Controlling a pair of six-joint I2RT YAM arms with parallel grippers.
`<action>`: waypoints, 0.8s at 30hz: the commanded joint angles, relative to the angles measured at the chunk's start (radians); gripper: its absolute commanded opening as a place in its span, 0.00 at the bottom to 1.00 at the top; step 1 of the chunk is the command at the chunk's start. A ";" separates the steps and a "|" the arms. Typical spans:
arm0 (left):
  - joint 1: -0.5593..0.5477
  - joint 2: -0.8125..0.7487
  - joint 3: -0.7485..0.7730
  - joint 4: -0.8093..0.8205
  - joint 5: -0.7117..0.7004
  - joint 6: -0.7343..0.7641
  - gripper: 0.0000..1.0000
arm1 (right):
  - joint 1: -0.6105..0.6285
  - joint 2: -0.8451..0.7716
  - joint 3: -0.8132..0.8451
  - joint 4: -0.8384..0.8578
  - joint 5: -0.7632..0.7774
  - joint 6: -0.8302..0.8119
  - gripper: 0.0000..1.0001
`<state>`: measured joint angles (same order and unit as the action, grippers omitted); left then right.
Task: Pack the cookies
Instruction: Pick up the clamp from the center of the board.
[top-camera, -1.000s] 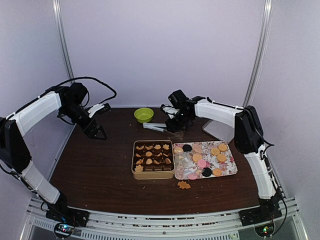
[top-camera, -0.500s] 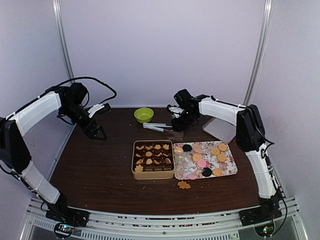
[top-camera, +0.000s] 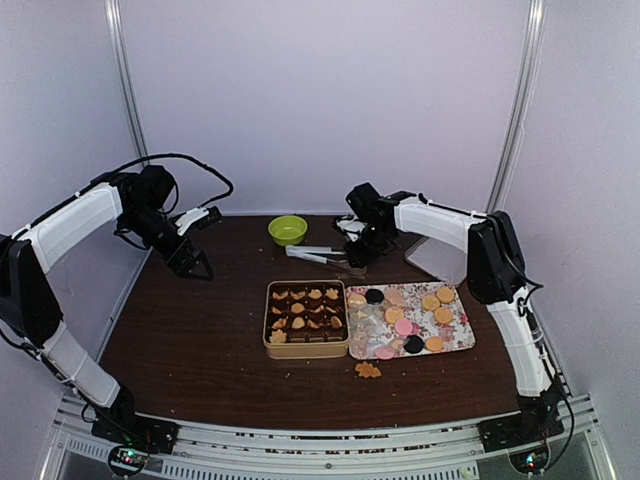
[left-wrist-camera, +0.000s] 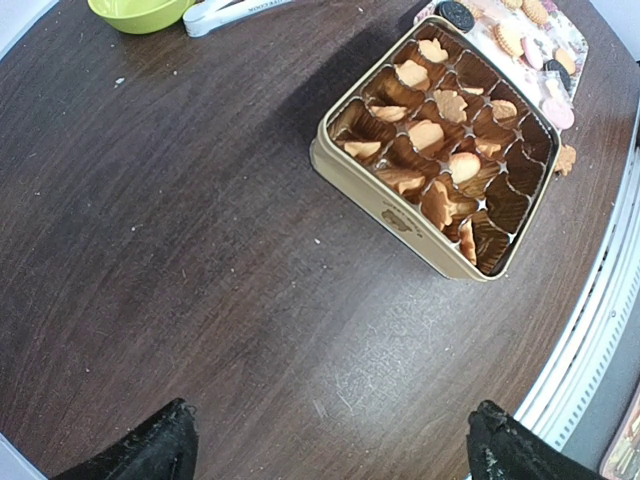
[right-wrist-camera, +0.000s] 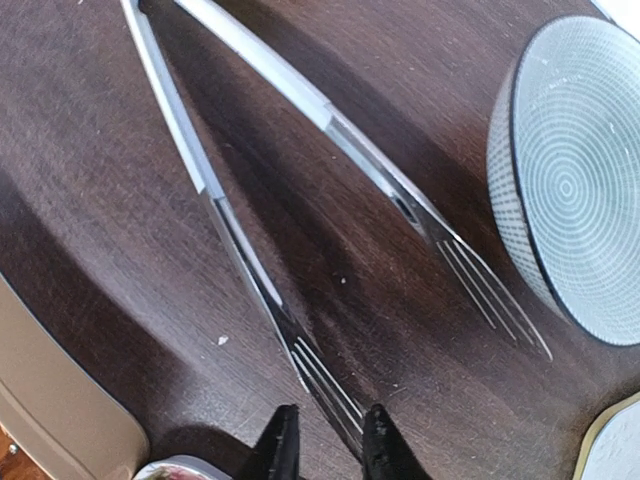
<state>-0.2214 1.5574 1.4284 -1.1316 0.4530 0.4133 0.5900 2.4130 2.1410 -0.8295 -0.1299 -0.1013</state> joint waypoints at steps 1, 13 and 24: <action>0.007 -0.018 -0.005 -0.003 0.008 0.013 0.97 | 0.001 0.032 0.018 -0.052 -0.005 0.003 0.19; 0.007 -0.019 -0.009 -0.005 0.011 0.015 0.97 | 0.001 -0.032 -0.007 -0.015 -0.006 -0.005 0.27; 0.007 -0.023 -0.019 -0.005 0.009 0.019 0.96 | -0.051 -0.113 -0.112 0.085 -0.083 0.086 0.44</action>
<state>-0.2214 1.5558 1.4178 -1.1316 0.4530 0.4141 0.5694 2.3779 2.0747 -0.7948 -0.1589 -0.0650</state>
